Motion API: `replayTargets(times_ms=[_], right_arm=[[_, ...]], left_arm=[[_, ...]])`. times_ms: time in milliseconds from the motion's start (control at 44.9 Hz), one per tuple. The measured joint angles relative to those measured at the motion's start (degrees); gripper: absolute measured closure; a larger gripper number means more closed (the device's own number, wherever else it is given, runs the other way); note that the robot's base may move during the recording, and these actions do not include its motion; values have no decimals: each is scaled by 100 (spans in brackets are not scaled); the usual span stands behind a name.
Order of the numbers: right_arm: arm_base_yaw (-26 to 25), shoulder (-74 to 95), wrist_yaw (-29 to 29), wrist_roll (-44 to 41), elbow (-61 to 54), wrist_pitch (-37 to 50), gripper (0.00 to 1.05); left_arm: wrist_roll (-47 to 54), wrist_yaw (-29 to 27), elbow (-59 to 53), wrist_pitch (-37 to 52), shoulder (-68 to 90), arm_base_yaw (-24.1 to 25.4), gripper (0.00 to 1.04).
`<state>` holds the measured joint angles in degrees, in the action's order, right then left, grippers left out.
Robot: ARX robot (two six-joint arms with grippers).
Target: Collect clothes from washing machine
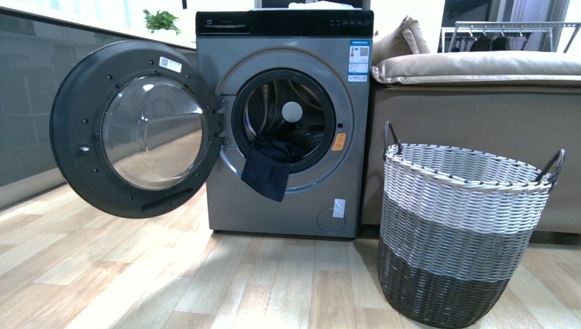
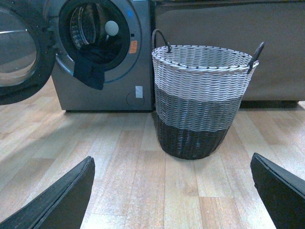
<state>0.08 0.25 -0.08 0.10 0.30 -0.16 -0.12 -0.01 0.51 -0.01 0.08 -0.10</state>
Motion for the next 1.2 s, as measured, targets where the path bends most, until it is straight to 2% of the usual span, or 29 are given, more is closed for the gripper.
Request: replayTargets(times_ms=[1203], right_arm=[[0,0,2,0,0,0,7]], left_arm=[[0,2,0,0,0,0,6]])
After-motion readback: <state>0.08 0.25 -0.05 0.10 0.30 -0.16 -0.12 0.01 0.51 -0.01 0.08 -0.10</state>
